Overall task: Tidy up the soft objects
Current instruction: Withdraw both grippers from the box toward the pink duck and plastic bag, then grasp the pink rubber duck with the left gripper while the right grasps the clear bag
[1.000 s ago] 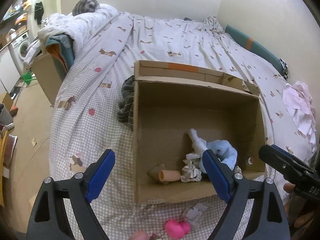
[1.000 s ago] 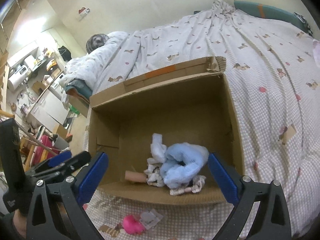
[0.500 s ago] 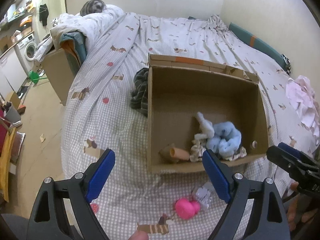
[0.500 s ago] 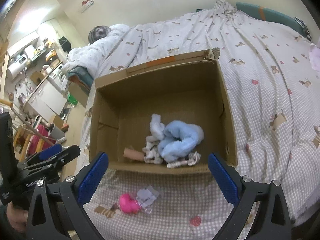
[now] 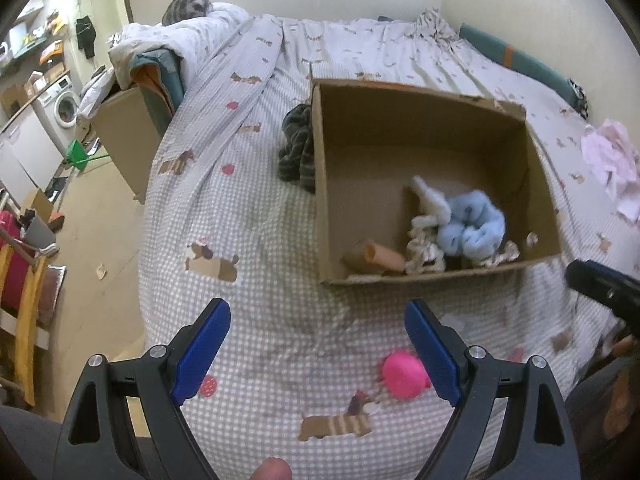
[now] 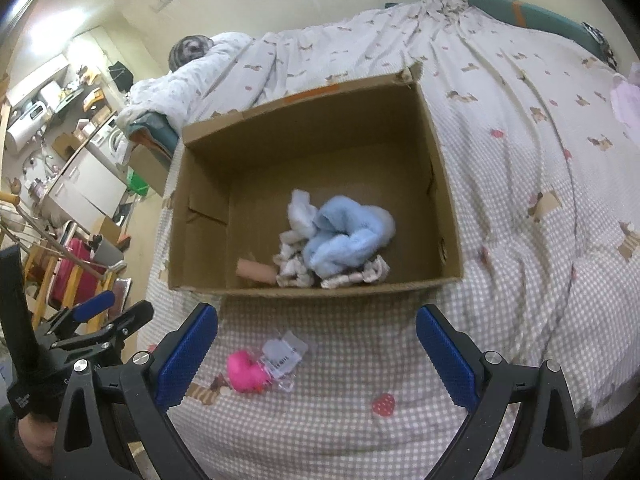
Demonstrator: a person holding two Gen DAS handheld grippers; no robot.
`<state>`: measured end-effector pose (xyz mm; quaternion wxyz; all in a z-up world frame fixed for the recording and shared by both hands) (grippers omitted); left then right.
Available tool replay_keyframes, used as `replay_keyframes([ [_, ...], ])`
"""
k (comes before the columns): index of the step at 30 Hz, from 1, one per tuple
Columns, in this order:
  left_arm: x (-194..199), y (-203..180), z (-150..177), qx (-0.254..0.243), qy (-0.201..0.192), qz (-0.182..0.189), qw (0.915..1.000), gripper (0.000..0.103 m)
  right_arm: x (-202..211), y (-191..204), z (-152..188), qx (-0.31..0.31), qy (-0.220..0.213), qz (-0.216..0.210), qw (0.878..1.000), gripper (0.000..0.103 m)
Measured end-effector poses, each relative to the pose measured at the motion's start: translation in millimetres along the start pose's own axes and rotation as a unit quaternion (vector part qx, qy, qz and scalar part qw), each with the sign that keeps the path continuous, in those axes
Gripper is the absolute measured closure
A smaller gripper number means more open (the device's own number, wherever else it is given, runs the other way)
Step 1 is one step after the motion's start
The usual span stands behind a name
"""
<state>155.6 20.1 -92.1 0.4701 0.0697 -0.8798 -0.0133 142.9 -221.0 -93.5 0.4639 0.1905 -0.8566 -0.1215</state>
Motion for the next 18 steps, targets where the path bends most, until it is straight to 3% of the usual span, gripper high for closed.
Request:
replay_keyframes([
  [8, -21, 6, 7, 0.030, 0.040, 0.005, 0.9987, 0.015, -12, -25, 11, -0.026, 0.030, 0.008, 0.999, 0.000],
  [14, -49, -41, 28, -0.006, 0.110, 0.075, 0.9911, 0.017, -19, -27, 10, -0.035, 0.038, 0.006, 0.999, 0.000],
  [18, -66, -73, 45, -0.029, 0.156, 0.112, 0.9810, 0.033, -24, -23, 9, -0.030, 0.044, 0.004, 0.999, 0.000],
])
Point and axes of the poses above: each gripper's, at about its wrist camera, not at the fingertips, and x roughly against the way its jaws point, y to its left, z to its underside, the point moved 5 cm from there along -x, roughly the way its jaws point, and after that the axes turned 5 degrees about -z, right-handed, at the moved point
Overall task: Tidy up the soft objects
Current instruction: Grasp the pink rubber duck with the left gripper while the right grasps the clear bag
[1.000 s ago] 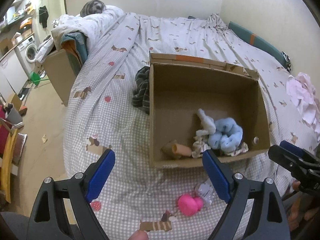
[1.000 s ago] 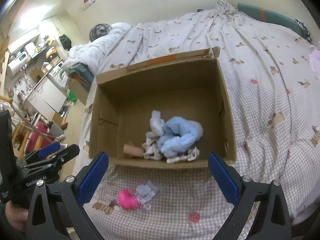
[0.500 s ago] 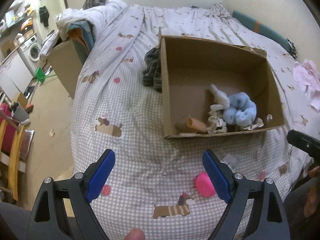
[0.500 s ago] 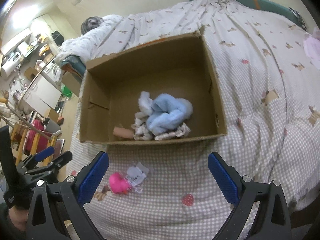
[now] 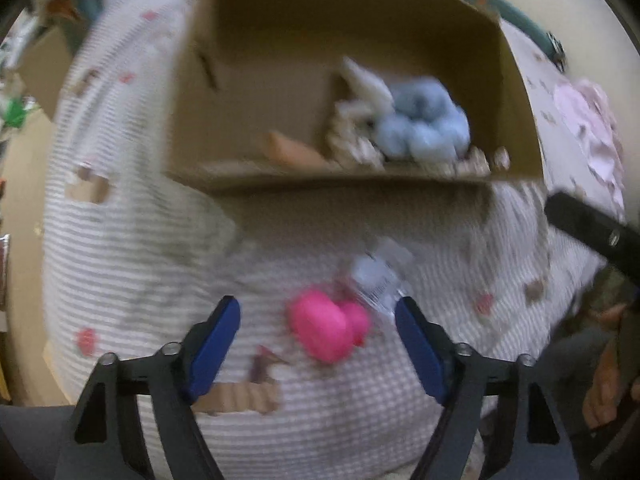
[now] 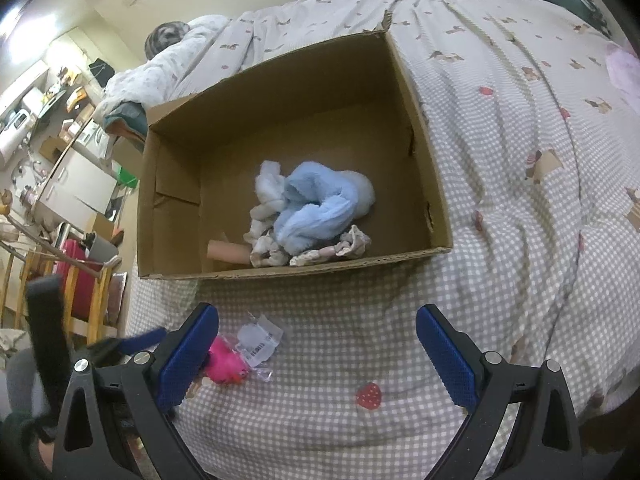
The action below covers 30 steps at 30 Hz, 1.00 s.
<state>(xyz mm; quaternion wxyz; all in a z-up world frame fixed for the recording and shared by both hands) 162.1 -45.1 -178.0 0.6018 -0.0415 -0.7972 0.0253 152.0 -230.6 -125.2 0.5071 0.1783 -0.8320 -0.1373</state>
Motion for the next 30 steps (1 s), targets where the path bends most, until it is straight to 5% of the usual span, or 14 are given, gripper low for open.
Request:
replay_keyframes([
  [5, -17, -13, 8, -0.021, 0.028, 0.007, 0.9994, 0.042, -1, -3, 0, 0.000, 0.004, -0.001, 1.000, 0.000],
  [7, -20, -10, 10, -0.014, 0.033, 0.009, 0.9993, 0.065, -1, -4, 0, -0.006, 0.004, -0.005, 1.000, 0.000],
  [10, -21, -2, 10, 0.011, 0.044, 0.028, 0.9986, 0.081, 0, -4, -1, -0.009, 0.002, -0.010, 1.000, 0.000],
  [18, 1, 16, 16, 0.005, 0.028, -0.007, 0.9996, 0.084, -8, -1, 2, -0.010, 0.018, -0.019, 1.000, 0.000],
  [25, 35, 46, 7, 0.044, -0.022, -0.029, 0.9984, 0.084, -49, 27, 21, 0.009, 0.092, -0.037, 0.995, 0.000],
  [28, 41, 55, 4, 0.052, -0.029, -0.038, 0.9975, 0.084, -71, 40, 29, 0.019, 0.121, -0.043, 0.992, 0.019],
  [30, 42, 58, 4, 0.056, -0.030, -0.039, 0.9972, 0.084, -89, 47, 34, 0.027, 0.143, -0.037, 0.989, 0.022],
])
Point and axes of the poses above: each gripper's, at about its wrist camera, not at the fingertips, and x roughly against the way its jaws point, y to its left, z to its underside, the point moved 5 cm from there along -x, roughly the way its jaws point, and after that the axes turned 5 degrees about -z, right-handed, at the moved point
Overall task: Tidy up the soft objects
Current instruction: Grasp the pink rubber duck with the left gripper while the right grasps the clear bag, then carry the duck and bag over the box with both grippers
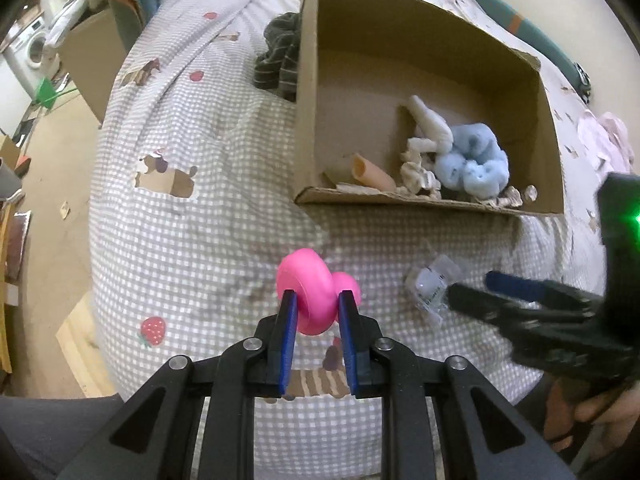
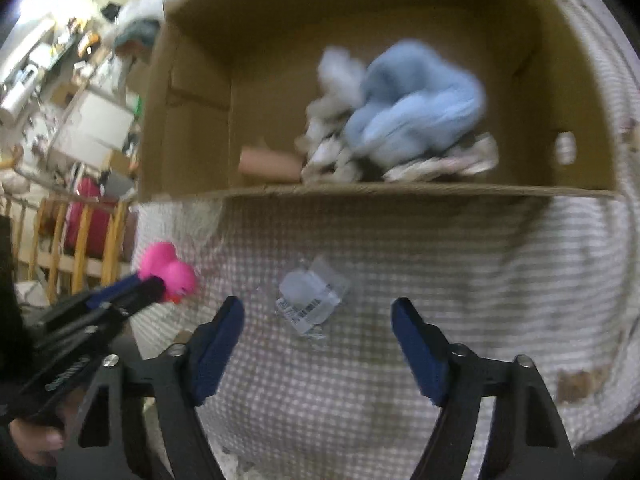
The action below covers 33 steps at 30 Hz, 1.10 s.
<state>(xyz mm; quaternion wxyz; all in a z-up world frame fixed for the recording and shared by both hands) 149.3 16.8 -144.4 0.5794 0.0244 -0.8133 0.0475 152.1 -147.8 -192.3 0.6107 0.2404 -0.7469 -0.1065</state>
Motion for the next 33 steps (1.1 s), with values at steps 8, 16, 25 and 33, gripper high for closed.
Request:
replay_keyframes([
  [8, -2, 8, -5, 0.006, -0.003, -0.005, 1.0000, 0.084, -42, 11, -2, 0.024, 0.031, 0.026, 0.999, 0.045],
  [16, -8, 9, -4, 0.010, 0.006, -0.003, 0.9999, 0.084, -32, 1, 4, 0.035, 0.032, 0.032, 0.998, 0.086],
  [25, 0, 2, 0, -0.011, -0.014, -0.021, 0.9996, 0.084, 8, 7, 21, 0.048, -0.007, 0.017, 0.999, 0.087],
  [33, 27, 4, -15, 0.001, -0.052, -0.026, 0.9983, 0.084, 62, 12, 19, 0.050, -0.062, -0.012, 0.997, 0.087],
])
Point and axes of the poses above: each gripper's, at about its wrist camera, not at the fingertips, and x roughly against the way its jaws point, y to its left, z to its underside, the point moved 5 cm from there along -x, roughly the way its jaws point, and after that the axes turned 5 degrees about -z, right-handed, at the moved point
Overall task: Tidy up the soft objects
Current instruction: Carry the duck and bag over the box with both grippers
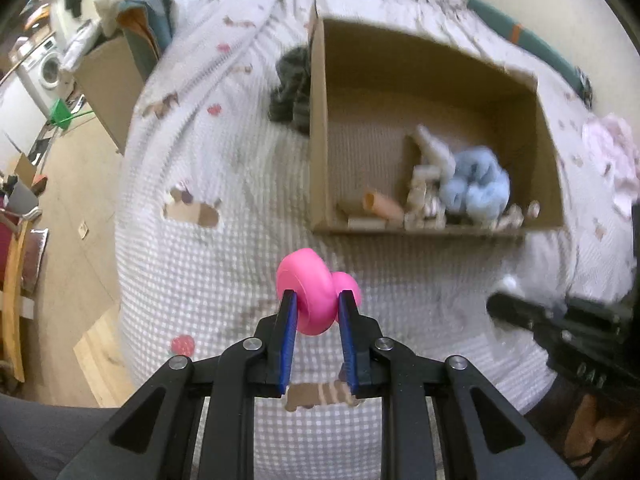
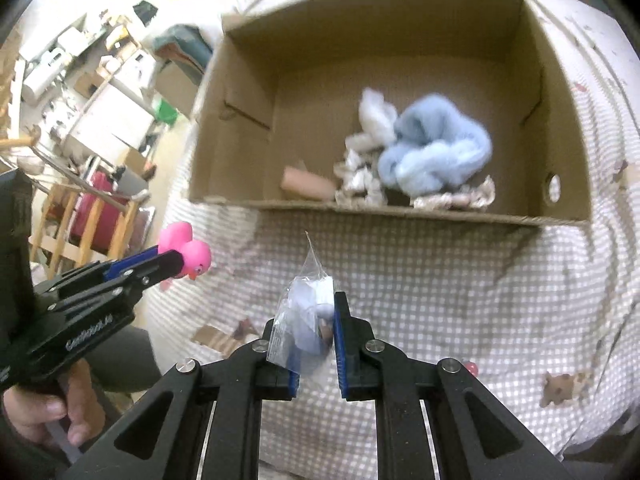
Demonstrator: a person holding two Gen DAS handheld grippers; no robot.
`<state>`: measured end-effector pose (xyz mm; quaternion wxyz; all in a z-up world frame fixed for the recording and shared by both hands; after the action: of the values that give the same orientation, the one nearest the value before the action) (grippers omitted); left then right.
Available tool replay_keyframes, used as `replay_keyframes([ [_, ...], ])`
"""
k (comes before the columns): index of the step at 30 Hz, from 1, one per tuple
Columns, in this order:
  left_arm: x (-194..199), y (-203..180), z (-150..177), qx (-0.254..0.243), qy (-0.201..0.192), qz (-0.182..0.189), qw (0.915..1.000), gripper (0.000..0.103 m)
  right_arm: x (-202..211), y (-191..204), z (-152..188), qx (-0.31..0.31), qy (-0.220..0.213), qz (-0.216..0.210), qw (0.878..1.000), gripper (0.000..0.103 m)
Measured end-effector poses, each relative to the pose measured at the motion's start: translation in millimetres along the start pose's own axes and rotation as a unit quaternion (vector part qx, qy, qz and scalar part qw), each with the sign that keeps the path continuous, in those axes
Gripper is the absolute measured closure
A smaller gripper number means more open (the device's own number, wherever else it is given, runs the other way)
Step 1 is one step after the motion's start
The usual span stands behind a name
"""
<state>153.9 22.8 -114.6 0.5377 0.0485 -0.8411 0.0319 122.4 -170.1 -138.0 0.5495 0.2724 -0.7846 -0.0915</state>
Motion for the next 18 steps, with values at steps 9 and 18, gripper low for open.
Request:
replay_keyframes([
  [9, 42, -13, -47, 0.007, -0.050, 0.019, 0.9985, 0.084, 67, -1, -28, -0.008, -0.080, -0.021, 0.997, 0.087],
  [18, 69, -28, -89, -0.011, -0.090, 0.034, 0.9953, 0.084, 108, -1, -70, -0.004, -0.136, -0.027, 0.990, 0.087],
])
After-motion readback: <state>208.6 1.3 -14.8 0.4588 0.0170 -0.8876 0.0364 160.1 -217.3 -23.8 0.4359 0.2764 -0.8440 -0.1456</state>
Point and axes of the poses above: each gripper's, at about its wrist camera, not at the fingertips, and x roughly against the way its jaws point, y to its left, z to its underside, the point moved 5 cm from there along -x, roughly the way its jaws point, and after that the axes turned 5 degrees about -z, right-handed, at the moved point
